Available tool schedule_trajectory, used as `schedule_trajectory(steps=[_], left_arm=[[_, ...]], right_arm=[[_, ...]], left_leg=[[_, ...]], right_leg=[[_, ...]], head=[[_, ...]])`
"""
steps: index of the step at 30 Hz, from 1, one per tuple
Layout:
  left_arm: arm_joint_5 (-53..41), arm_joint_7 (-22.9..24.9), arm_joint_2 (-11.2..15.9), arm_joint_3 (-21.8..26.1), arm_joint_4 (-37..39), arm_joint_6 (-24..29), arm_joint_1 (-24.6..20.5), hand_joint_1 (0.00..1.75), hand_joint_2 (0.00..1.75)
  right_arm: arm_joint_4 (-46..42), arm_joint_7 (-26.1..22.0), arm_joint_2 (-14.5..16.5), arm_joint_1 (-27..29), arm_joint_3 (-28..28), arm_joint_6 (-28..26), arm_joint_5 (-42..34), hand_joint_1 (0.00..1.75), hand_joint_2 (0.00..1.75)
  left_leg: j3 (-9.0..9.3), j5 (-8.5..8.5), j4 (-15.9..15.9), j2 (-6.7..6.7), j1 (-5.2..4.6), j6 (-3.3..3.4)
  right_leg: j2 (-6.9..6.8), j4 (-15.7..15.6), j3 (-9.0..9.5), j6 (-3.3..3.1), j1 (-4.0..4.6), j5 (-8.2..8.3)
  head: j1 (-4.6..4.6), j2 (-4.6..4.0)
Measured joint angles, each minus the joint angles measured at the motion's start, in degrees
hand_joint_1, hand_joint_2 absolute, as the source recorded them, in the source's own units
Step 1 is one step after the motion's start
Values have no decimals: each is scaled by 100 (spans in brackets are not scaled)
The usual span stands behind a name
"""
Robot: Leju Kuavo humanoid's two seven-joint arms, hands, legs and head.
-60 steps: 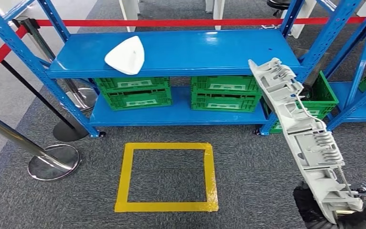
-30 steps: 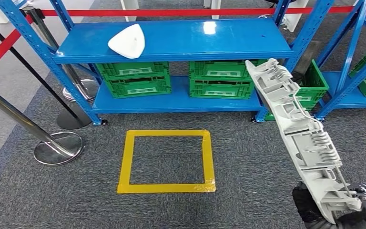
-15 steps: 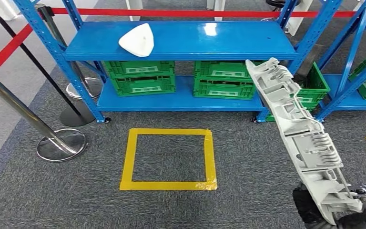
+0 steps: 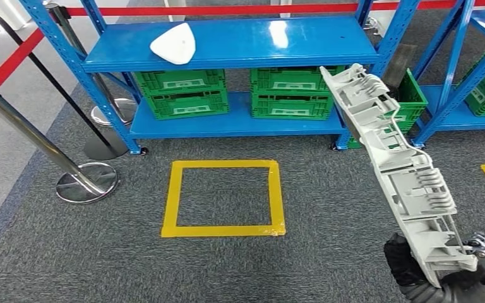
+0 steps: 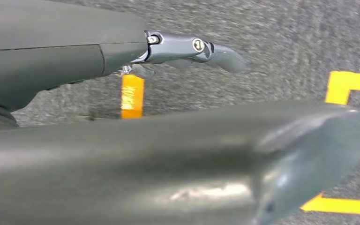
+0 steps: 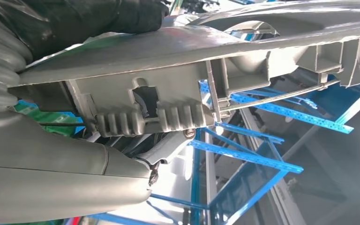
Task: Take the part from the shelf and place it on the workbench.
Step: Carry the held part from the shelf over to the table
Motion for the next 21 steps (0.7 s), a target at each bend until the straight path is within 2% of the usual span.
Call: schedule_trajectory(steps=[1, 2, 3, 4, 5, 6, 8, 9, 10, 11, 13, 14, 15, 16, 17, 18, 19, 20, 21], left_arm=[[19, 0, 4, -10, 0, 16, 6, 0, 0], [34, 0, 10, -18, 0, 34, 13, 0, 0], [40, 0, 17, -22, 0, 54, 20, 0, 0], [42, 0, 23, -26, 0, 69, 26, 0, 0], [40, 0, 28, -30, 1, 80, 34, 0, 0], [35, 0, 31, -33, 1, 92, 44, 0, 0], [17, 1, 28, -40, 2, 122, 67, 0, 0], [3, 1, 26, -44, 2, 139, 77, 0, 0], [-15, 2, 25, -47, 2, 153, 83, 0, 0], [-38, 3, 26, -51, 2, 163, 87, 0, 0], [-78, 3, 35, -55, 2, 169, 90, 0, 0], [-91, 2, 38, -56, 2, 169, 90, 0, 0], [-98, 2, 39, -56, 2, 168, 91, 0, 0], [-103, 2, 40, -58, 2, 167, 91, 0, 0], [-112, 2, 40, -60, 2, 165, 91, 0, 0], [-124, 2, 40, -63, 2, 163, 89, 0, 0], [-134, 2, 40, -65, 2, 162, 87, 0, 0], [-143, 2, 40, -66, 2, 162, 86, 0, 0], [-148, 1, 40, -67, 2, 162, 85, 0, 0]], right_arm=[[25, 1, -5, -27, 23, 0, -13, 175, 175], [52, 1, -9, -48, 48, 0, -21, 175, 175], [79, 2, -14, -62, 71, 1, -27, 175, 175], [104, 2, -19, -74, 91, 1, -29, 175, 175], [127, 2, -22, -85, 108, 1, -31, 175, 175], [149, 2, -26, -95, 124, 1, -33, 175, 175], [184, 1, -32, -105, 150, 0, -37, 175, 175], [199, 0, -34, -100, 157, 1, -37, 175, 175], [211, 0, -36, -92, 161, 0, -36, 175, 175], [226, 0, -38, -81, 161, 0, -37, 175, 175], [260, 0, -43, -54, 162, -1, -44, 175, 175], [280, 0, -45, -42, 162, -1, -50, 175, 175], [299, 1, -46, -31, 161, -1, -55, 175, 175], [316, 1, -47, -24, 159, -1, -60, 175, 175], [328, 2, -47, -18, 158, -1, -64, 175, 175], [335, 2, -47, -16, 158, -1, -67, 175, 175], [339, 2, -47, -14, 158, -1, -70, 175, 175], [342, 1, -47, -13, 158, -1, -72, 175, 175], [344, 1, -47, -11, 158, -1, -73, 175, 175]], left_leg=[[145, 148, -115, 0, 2, 9], [380, 332, -432, -2, 2, 27], [648, 445, -856, -10, -1, 53], [890, 497, -1267, -19, -8, 77], [1053, 502, -1570, -29, -19, 97], [1122, 476, -1730, -36, -31, 114], [1092, 512, -1815, -27, -30, 157], [1052, 551, -1834, -15, -19, 194], [1000, 599, -1851, -2, -6, 239], [939, 656, -1859, 11, 4, 278], [794, 759, -1841, 20, -14, 317], [715, 810, -1824, 25, -24, 318], [635, 856, -1803, 31, -34, 318], [557, 898, -1777, 36, -42, 314], [485, 935, -1749, 39, -47, 306], [426, 968, -1716, 40, -51, 291], [376, 999, -1678, 39, -60, 270], [339, 1036, -1648, 38, -68, 245], [314, 1078, -1629, 37, -72, 220]], right_leg=[[-1, 28, -80, 6, 1, 41], [1, 55, -148, 17, 2, 77], [2, 74, -201, 31, 4, 107], [3, 90, -240, 55, 11, 139], [2, 95, -269, 84, 15, 179], [0, 92, -295, 115, 18, 224], [0, 91, -345, 182, 17, 286], [8, 129, -386, 211, 16, 228], [20, 243, -450, 235, 17, 78], [31, 470, -534, 254, 14, -167], [42, 1162, -710, 278, 10, -669], [43, 1478, -751, 285, 10, -778], [43, 1651, -728, 287, 11, -743], [42, 1629, -615, 280, 12, -591], [42, 1411, -410, 266, 13, -399], [42, 1027, -128, 245, 16, -283], [43, 577, 185, 225, 23, -256], [44, 205, 426, 205, 32, -298], [47, -47, 560, 188, 44, -366]], head=[[-1, 0], [-2, 0], [-2, 0], [1, 0], [1, 0], [2, 0], [2, 0], [7, 0], [21, 0], [39, 0], [70, 0], [75, 0], [76, 0], [76, 0], [76, 0], [76, 0], [73, 0], [69, 0], [68, 0]])
